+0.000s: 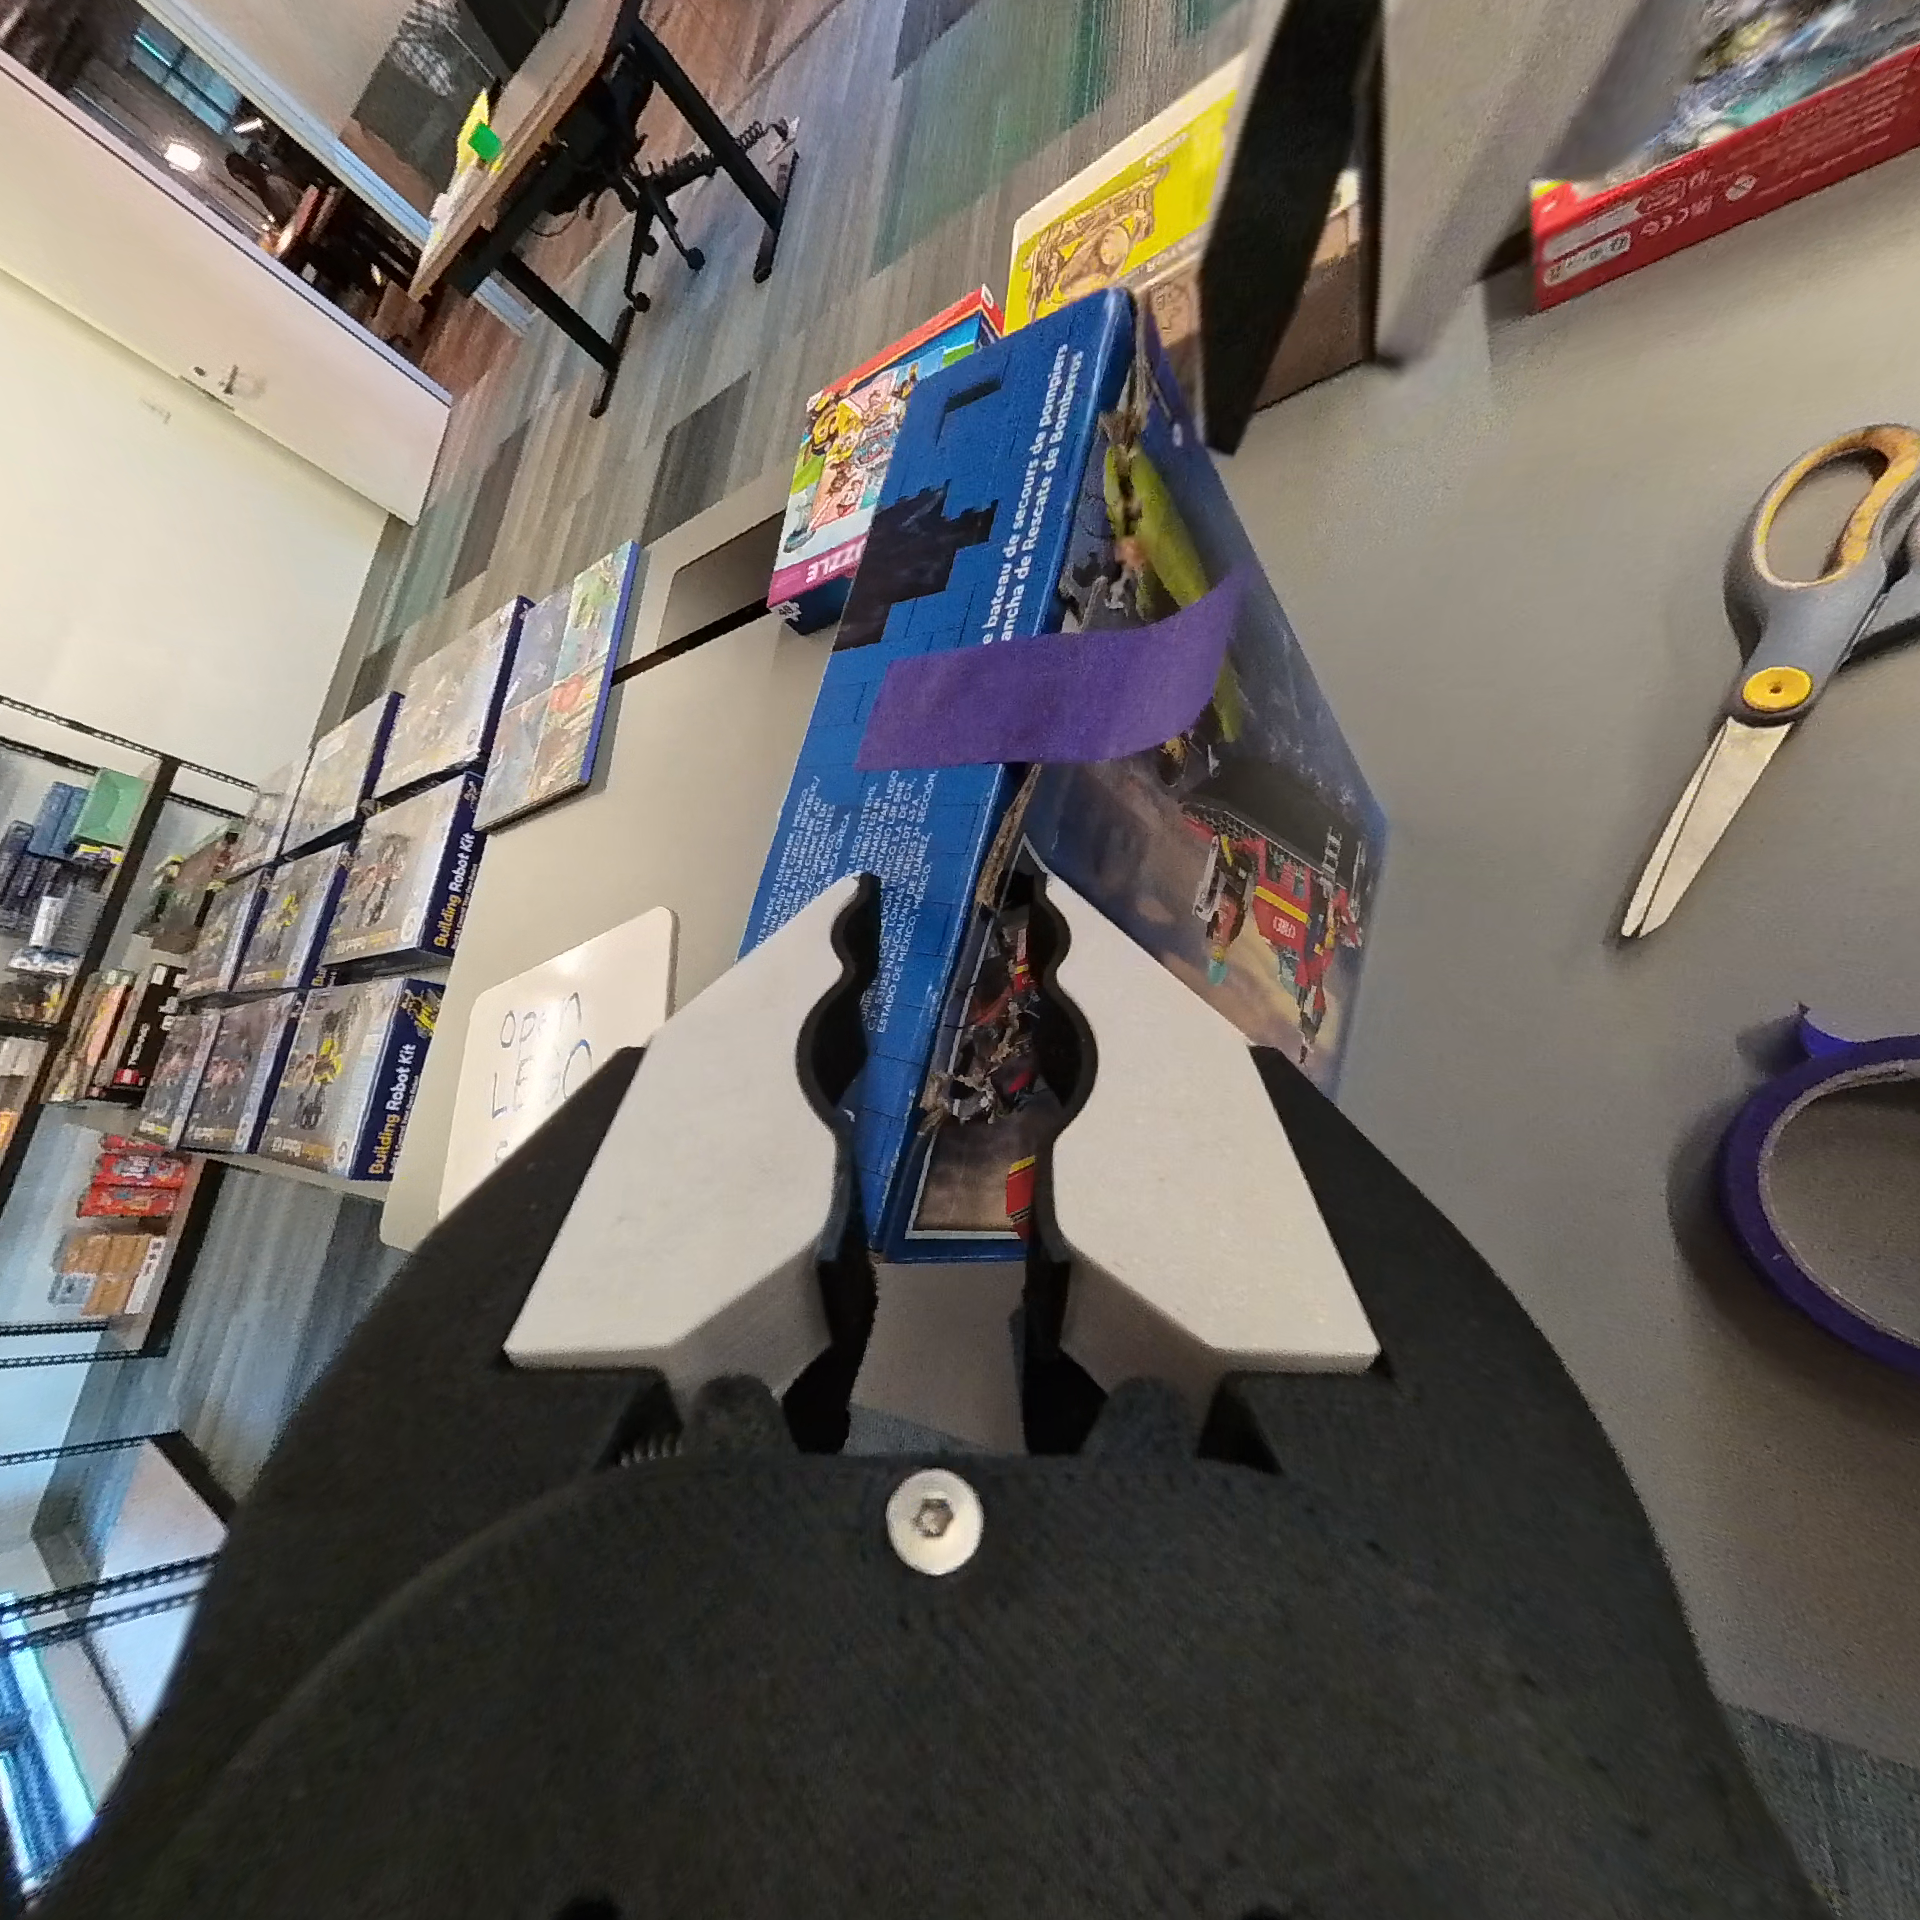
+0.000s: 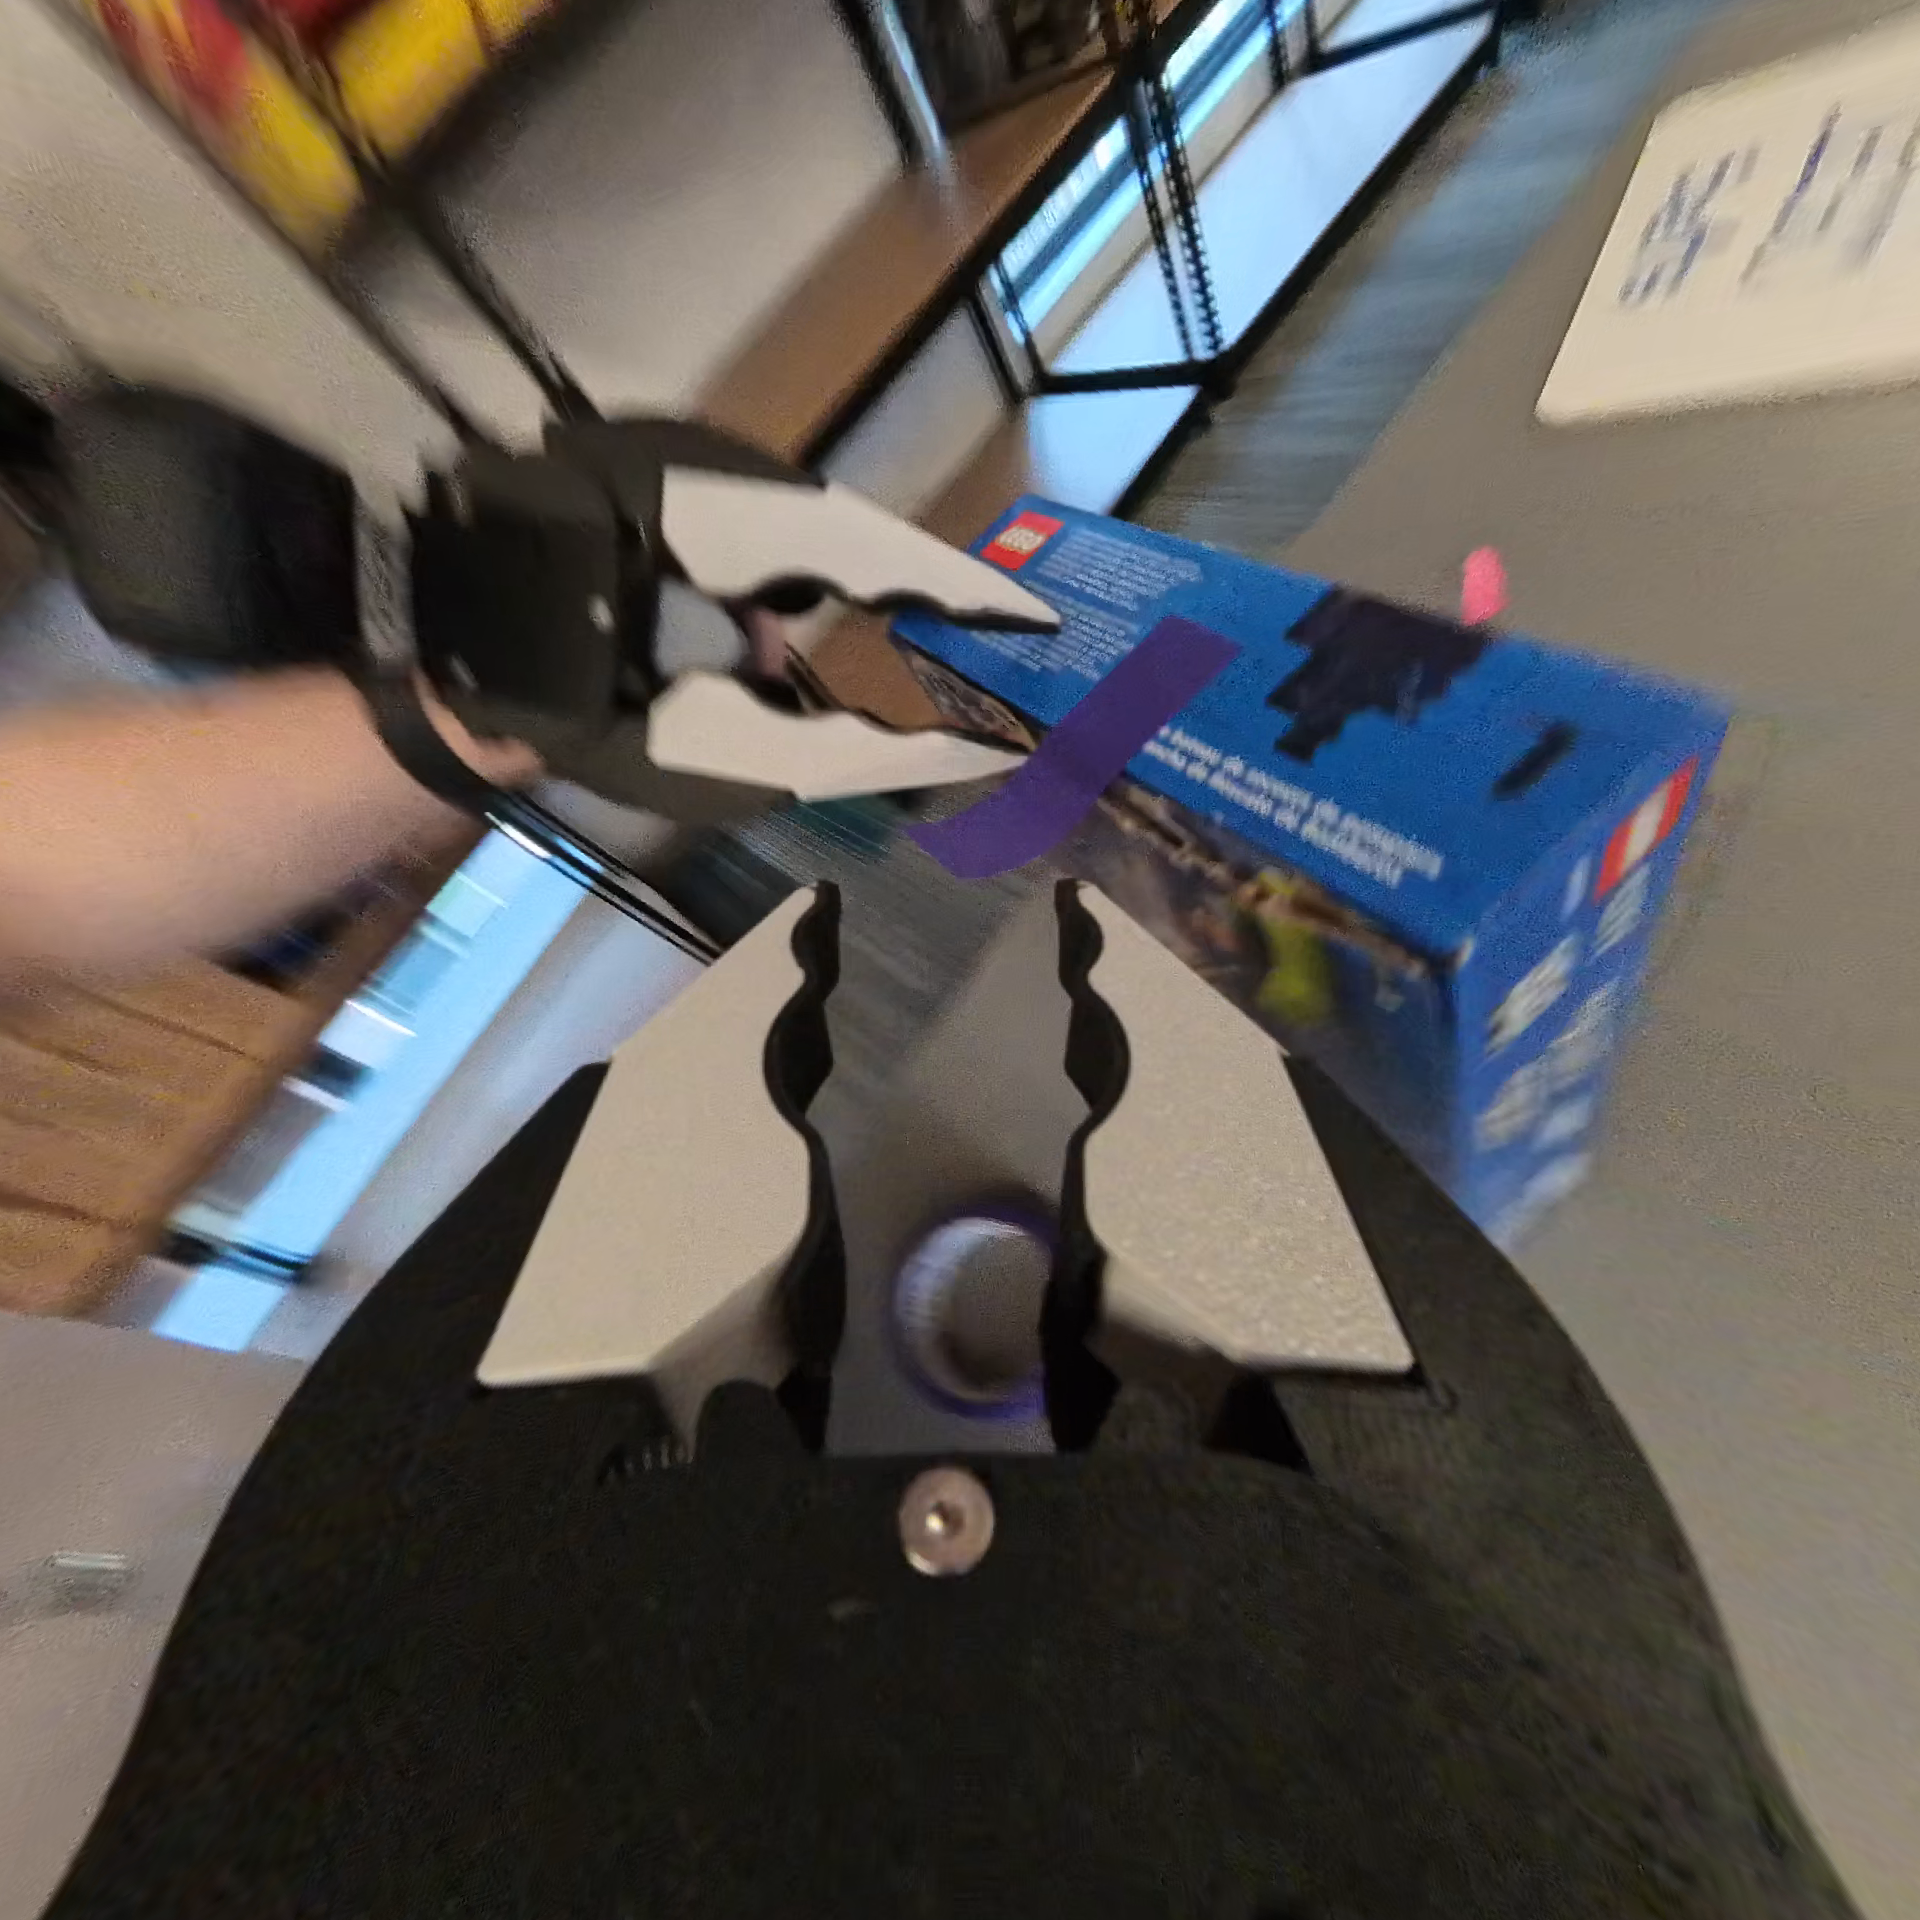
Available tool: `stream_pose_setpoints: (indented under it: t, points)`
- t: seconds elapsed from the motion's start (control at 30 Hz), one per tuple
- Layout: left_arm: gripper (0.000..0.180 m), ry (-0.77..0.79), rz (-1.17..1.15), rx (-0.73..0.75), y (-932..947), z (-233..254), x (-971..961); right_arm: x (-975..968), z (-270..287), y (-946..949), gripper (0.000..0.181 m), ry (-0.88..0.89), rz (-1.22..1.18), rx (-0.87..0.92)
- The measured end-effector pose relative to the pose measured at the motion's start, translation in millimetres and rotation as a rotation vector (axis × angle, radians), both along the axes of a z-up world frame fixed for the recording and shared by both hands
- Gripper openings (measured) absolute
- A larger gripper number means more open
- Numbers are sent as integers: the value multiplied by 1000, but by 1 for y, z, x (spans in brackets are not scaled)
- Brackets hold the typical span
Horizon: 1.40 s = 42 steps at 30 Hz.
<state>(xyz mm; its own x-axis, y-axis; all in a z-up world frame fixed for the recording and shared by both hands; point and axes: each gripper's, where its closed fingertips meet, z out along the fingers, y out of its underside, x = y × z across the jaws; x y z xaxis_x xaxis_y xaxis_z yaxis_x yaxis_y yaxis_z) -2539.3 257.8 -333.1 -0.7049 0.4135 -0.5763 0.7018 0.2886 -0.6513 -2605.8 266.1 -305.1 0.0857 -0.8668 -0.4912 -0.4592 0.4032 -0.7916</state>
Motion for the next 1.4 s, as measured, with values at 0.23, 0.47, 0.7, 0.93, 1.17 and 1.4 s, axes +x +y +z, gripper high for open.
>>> stream_pose_setpoints:
  t: [0.23, 0.47, 0.7, 0.93, 1.17, 1.4]
  points:
    - [28, 4, -20, -7, 0, 0, 0, 12, 21, -19, 26, -90, -55, 333]
    - [28, 4, -34, 0, 0, 0, -1, 16, 11, -39, 48, -146, 168, -894]
    - [28, 6, -38, 5, 1, 1, -1, 33, -26, -42, 33, -11, 278, -937]
    - [29, 16, -65, 33, 0, 4, -7, 31, -25, -43, 31, -37, 270, -922]
    - [22, 45, -121, 66, -7, 5, -15, 32, -25, -43, 30, -24, 279, -900]
    - [18, 104, -96, 76, -8, 4, -12, 32, -23, -44, 22, -20, 269, -887]
